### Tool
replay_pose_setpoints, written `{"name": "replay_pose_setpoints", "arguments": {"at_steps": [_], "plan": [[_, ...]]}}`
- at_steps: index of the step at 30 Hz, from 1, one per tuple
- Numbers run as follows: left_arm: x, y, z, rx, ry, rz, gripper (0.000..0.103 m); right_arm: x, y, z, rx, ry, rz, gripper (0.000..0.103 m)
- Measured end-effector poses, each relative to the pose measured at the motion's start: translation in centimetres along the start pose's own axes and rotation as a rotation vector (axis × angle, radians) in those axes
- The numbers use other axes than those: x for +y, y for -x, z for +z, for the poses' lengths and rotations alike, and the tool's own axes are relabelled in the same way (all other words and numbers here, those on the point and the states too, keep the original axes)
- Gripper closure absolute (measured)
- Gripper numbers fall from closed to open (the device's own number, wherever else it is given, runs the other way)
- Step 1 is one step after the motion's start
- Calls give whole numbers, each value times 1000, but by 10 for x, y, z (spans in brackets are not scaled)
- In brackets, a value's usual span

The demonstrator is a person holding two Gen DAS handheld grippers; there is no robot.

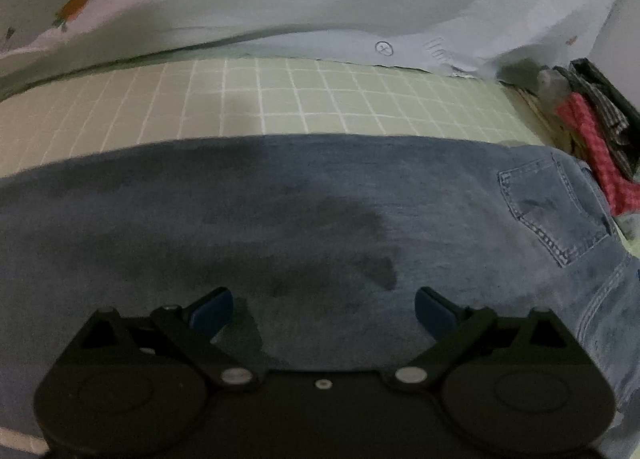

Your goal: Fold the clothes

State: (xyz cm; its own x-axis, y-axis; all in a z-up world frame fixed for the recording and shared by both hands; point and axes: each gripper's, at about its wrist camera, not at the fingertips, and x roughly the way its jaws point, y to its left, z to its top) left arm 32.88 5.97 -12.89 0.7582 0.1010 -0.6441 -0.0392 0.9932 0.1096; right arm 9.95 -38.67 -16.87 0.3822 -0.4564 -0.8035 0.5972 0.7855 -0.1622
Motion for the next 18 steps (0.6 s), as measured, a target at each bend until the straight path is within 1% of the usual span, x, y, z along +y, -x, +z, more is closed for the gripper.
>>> {"name": "replay_pose_setpoints", "arguments": {"at_steps": [1,2,4,7,8,9,10,11,12,13,14,16,17,18], "plan": [[2,-3,3,1,-1,7,78,0,1,2,-6,-2,-2,4],[9,5,16,-62,-24,62,78,1,2,3,-13,-1,-6,4],[28,21,44,-206,-52,224,79,3,4,5,-27,10,-14,4],[52,14,61,-215,-65,359,80,5,3,6,-33,18,-17,4],[60,11,66,-217,-70,404,78,6,2,5,-26,17,-13,4],[68,9,72,-219,-74,448,71,6,0,4,-19,17,-9,4],[73,11,66,-183,-33,411,62,8,-1,3,-13,17,-6,4],[77,12,59,-145,10,370,58,9,-1,3,-12,21,-4,4],[80,16,50,-117,56,319,49,11,0,3,-14,26,-2,4],[82,22,38,-87,106,260,43,12,1,2,-16,31,1,4],[82,30,24,-76,154,220,42,14,2,2,-19,37,3,4],[75,55,-3,-102,217,181,32,17,3,2,-24,50,4,4],[70,70,-16,-122,240,164,30,17,2,2,-24,51,6,4],[63,83,-26,-140,242,137,30,18,2,2,-20,49,9,4]]}}
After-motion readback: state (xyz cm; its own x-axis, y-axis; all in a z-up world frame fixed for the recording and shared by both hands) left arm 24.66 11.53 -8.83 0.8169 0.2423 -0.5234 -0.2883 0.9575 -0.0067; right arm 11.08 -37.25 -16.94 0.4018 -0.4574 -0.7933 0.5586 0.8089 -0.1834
